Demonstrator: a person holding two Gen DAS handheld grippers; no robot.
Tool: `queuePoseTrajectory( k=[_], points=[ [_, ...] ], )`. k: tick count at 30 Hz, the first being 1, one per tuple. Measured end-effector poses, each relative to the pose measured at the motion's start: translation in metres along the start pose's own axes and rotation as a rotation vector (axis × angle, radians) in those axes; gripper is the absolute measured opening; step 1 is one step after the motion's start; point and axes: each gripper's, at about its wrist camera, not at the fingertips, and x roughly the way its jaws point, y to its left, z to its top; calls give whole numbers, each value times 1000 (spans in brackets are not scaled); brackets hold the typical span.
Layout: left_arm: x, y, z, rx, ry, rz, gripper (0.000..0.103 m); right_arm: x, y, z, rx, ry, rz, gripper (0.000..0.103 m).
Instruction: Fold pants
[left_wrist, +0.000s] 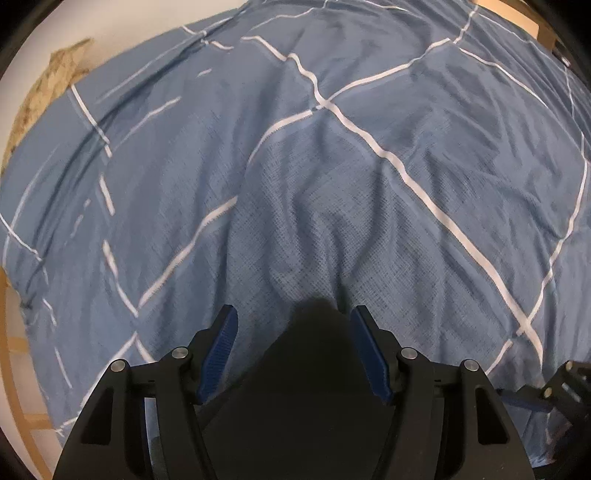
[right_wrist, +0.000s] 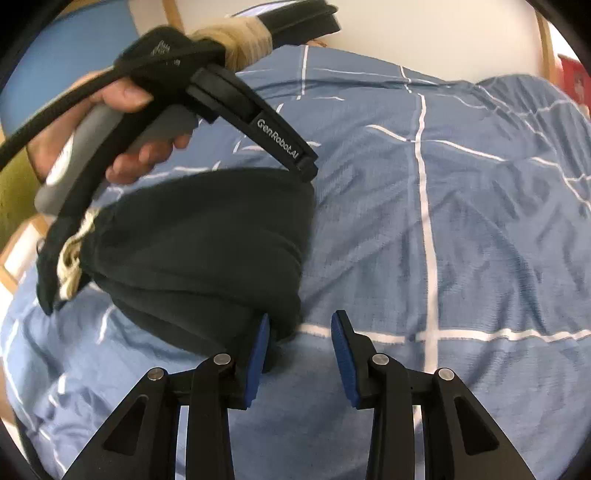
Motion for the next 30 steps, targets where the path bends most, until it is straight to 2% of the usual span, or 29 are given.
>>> queuePoseTrajectory(
  k=[4,6,8,9,12,13,14,17,18,20,23,26,30],
  points=[
    [12,-6,5,16,30,11,63,3,-2,0,8,-13,10,37],
    [19,-11,7,39,42,26,58,4,-2,0,18,-13,20,29],
    [23,-13,6,46,60,6,37,2,-1,-1,22,-21,25,26],
    [26,-13,6,35,76,-22,34,3,-1,1,18,-28,22,26],
    [26,-11,4,25,75,-23,29,4,1,4,-4,-55,13,26],
    [25,-8,3,15,73,-26,21,4,1,4,-8,-62,16,26],
    [24,-6,3,11,72,-25,17,4,1,5,-10,-66,17,27],
    [21,-3,0,7,59,-29,15,4,4,7,-37,-95,19,26],
    [20,-3,-1,9,53,-25,15,3,5,7,-46,-106,21,24],
    [19,-3,-2,12,44,-15,14,3,11,8,-75,-113,39,13],
    [15,-7,-4,8,18,18,13,0,18,8,-107,-122,0,10],
    [6,-16,-10,0,-6,36,13,-6,16,6,-59,-119,-17,9],
    [-5,-30,-14,48,-41,59,13,-15,14,-8,2,-99,-38,8]
  ],
)
